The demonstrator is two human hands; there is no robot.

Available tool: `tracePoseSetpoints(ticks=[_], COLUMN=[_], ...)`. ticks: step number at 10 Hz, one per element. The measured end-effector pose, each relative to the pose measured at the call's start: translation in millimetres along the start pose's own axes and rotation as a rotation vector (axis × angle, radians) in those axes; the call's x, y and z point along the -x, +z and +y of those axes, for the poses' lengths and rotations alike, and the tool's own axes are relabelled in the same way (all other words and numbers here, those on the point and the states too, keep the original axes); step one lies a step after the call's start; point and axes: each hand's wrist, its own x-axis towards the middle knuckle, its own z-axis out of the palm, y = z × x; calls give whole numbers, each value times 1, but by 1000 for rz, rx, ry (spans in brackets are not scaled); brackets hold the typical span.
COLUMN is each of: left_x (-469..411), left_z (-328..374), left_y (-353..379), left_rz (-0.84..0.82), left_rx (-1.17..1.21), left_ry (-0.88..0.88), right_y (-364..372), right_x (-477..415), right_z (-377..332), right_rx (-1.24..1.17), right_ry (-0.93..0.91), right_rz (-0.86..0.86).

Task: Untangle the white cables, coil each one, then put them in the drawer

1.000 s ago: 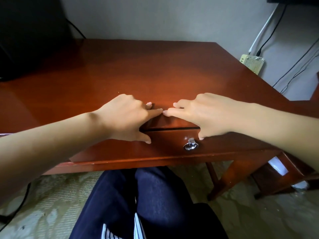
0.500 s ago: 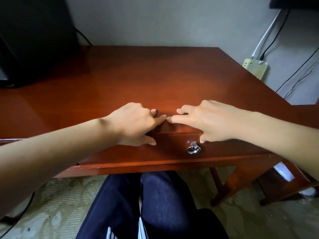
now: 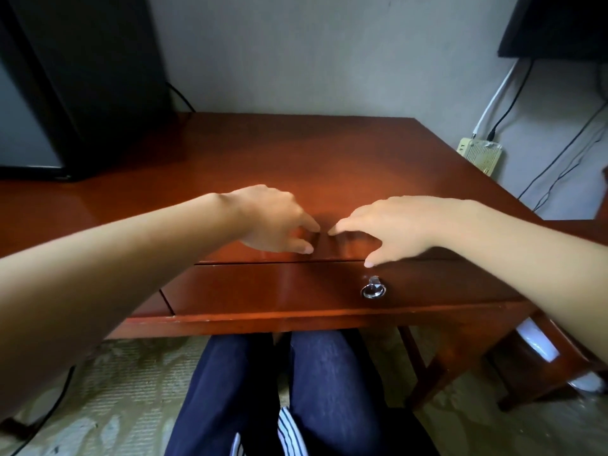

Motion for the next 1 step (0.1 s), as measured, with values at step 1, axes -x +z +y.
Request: tracePoseSetpoints(ticks=[1], left_x=[-1], left_z=[-15], left_y=[-5], left_rz=[40], left_rx=[37], left_ry=[3], right_y=[-10], right_x=[-7], right_z=[8], right_rx=[-60], right_ry=[-14], right_rz=[29])
